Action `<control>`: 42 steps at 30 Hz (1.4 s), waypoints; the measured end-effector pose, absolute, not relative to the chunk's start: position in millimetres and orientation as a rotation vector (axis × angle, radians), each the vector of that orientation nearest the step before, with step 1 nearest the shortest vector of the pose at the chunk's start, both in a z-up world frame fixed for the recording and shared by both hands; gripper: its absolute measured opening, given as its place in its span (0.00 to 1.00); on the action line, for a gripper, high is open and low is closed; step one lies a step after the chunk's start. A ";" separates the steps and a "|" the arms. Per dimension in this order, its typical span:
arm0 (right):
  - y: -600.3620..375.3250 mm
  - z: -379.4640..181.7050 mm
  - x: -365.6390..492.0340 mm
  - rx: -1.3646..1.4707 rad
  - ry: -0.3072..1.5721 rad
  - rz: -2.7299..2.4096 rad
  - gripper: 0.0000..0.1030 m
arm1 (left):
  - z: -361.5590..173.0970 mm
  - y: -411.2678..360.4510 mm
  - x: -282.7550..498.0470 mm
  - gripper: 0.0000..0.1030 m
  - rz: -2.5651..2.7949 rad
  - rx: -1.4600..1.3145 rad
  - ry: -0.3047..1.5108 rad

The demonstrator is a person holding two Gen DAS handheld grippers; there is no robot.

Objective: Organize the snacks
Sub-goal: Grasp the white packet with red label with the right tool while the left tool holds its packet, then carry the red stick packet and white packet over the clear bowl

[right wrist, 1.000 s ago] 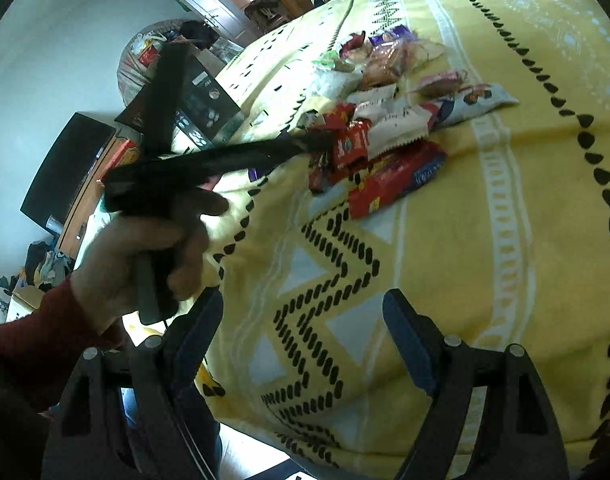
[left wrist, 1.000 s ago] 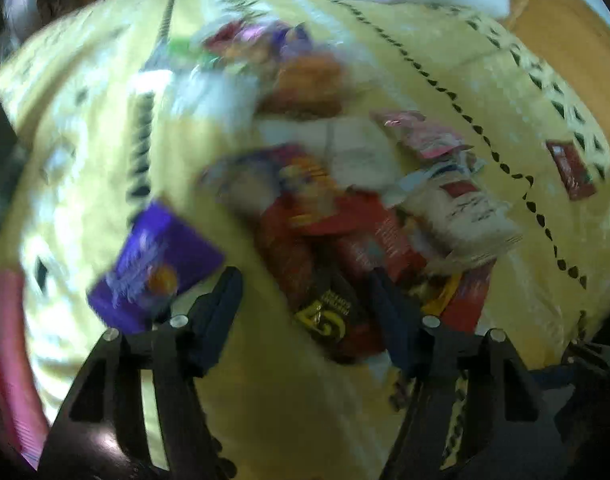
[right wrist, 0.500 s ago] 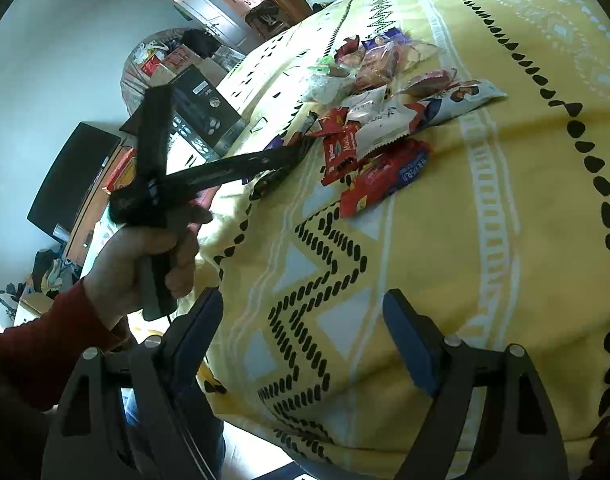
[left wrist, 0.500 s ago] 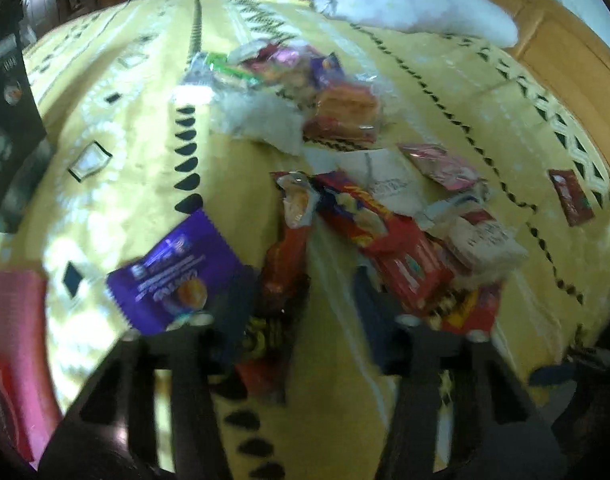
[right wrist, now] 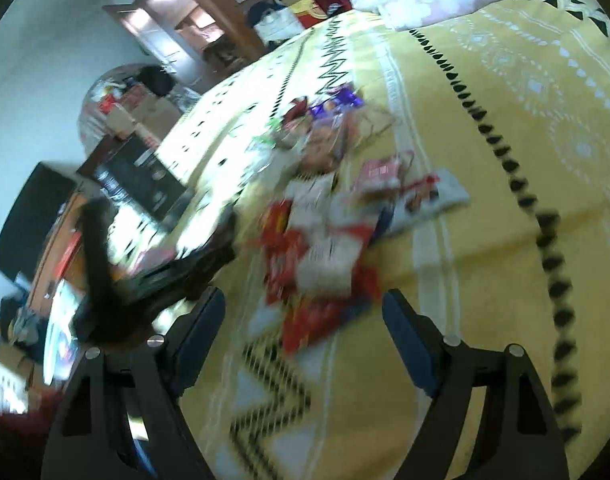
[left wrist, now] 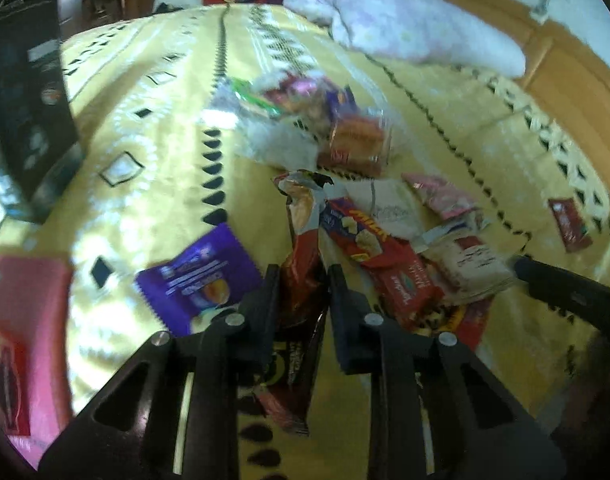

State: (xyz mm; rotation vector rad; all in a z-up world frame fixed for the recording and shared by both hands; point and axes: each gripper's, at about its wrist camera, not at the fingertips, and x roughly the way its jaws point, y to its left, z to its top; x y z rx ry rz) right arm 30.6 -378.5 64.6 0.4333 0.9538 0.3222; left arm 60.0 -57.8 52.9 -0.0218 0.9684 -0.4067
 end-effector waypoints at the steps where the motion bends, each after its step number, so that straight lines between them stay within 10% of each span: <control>1: -374.2 62.4 40.5 0.421 0.964 0.315 0.81 | 56.9 -55.4 57.5 0.23 -0.401 -0.026 0.960; 5: -354.7 47.1 69.1 0.347 1.032 0.263 0.81 | 67.5 -48.5 51.4 0.23 -0.405 -0.042 0.953; 11: -367.2 29.1 67.3 0.341 1.057 0.197 0.46 | 70.4 -45.1 47.8 0.23 -0.393 -0.067 0.959; 42: -202.8 282.1 28.1 0.191 0.549 0.643 0.45 | 254.6 134.0 -32.0 0.23 -0.066 -0.147 0.508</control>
